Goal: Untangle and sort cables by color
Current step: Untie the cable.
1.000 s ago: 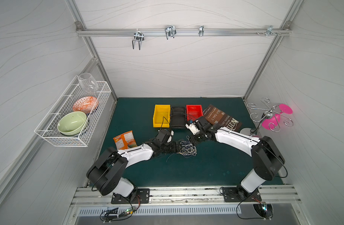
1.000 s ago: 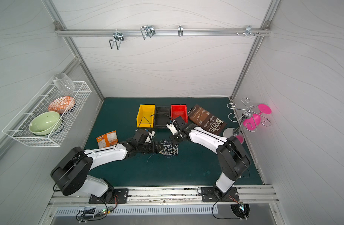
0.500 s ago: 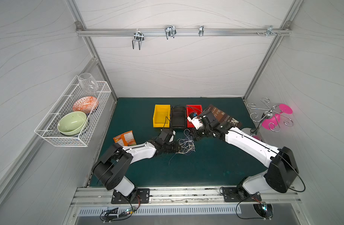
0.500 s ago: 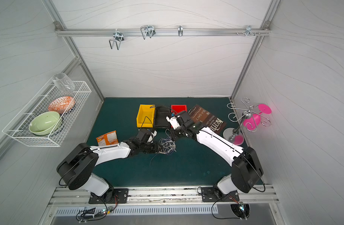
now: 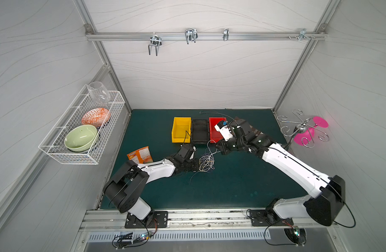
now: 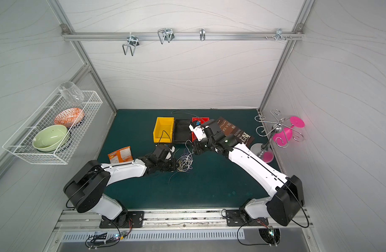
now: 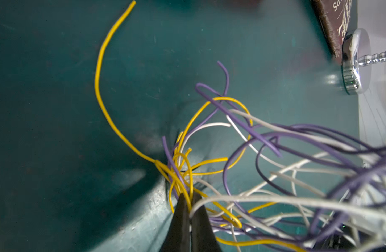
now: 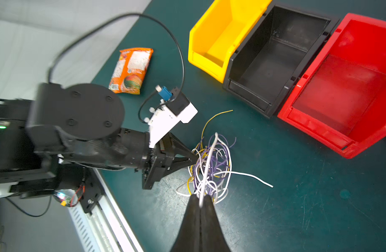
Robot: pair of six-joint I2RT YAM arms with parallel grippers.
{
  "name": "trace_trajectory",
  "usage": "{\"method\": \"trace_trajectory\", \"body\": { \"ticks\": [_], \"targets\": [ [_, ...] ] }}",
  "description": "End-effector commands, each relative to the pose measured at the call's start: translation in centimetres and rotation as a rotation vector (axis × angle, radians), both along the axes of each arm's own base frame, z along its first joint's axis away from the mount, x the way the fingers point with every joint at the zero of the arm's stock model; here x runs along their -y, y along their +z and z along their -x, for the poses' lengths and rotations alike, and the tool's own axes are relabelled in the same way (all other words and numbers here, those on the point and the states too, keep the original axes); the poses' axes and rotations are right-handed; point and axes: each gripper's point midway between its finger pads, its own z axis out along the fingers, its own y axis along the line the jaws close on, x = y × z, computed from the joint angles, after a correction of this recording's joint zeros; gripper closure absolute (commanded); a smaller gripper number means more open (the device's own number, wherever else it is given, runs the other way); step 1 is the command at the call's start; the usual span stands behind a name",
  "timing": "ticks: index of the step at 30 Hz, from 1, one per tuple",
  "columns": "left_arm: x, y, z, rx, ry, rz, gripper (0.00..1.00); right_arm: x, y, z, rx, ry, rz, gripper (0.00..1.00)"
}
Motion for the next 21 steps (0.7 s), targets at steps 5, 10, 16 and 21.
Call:
{"method": "trace_trajectory", "body": {
  "ticks": [5,10,16,21],
  "targets": [
    [-0.3,0.3,-0.4,0.037,0.002,-0.024,1.00,2.2,5.4,0.3,0.033,-0.039,-0.135,1.00],
    [-0.6,1.1,-0.5,0.070,-0.006,-0.032,0.91,3.6,6.3,-0.1,0.047,-0.077,-0.140,1.00],
    [-1.8,5.7,-0.5,0.234,-0.040,-0.045,0.39,3.5,4.9,-0.1,0.023,-0.059,-0.103,1.00],
    [-2.7,11.9,0.2,0.444,-0.090,0.023,0.18,3.5,5.2,-0.3,0.034,-0.064,-0.103,1.00]
  ]
}}
